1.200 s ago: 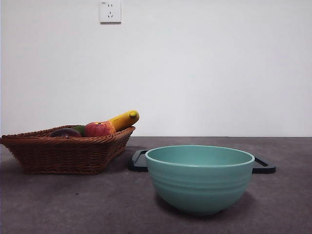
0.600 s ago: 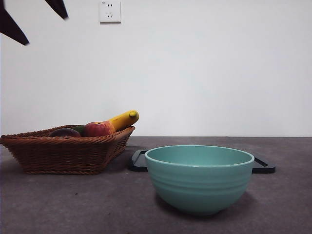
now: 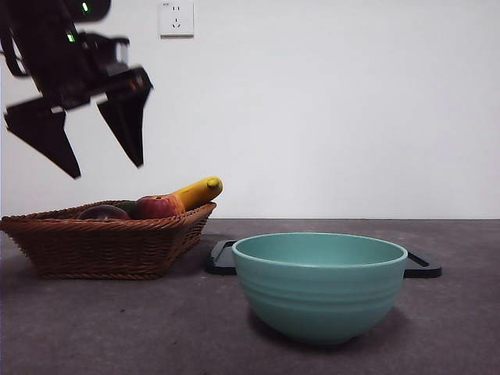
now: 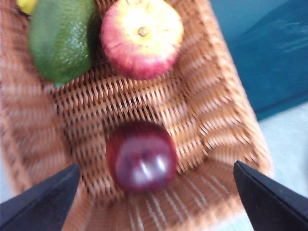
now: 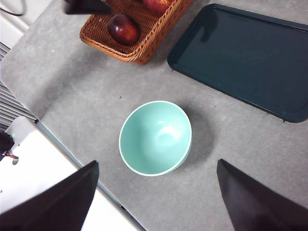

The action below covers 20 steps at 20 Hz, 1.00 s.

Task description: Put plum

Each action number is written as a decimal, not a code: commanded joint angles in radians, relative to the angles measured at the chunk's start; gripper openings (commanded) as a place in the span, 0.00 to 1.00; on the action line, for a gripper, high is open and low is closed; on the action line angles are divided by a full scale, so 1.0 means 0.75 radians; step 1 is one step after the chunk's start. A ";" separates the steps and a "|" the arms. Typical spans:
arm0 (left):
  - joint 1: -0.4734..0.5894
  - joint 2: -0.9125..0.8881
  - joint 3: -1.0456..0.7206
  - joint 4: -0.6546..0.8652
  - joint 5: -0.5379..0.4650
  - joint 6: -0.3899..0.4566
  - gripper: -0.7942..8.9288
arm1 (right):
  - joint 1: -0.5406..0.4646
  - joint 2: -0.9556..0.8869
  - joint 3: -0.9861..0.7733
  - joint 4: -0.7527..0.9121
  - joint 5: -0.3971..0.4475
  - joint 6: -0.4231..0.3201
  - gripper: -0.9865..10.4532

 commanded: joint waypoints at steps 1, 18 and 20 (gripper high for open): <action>-0.006 0.074 0.028 0.033 -0.001 0.018 0.59 | 0.007 0.011 0.026 0.011 -0.002 0.015 0.43; -0.016 0.312 0.028 0.084 -0.040 0.055 0.56 | 0.007 0.011 0.026 0.012 -0.002 0.014 0.43; -0.017 0.312 0.028 0.081 -0.040 0.055 0.45 | 0.007 0.011 0.026 0.012 -0.002 0.014 0.43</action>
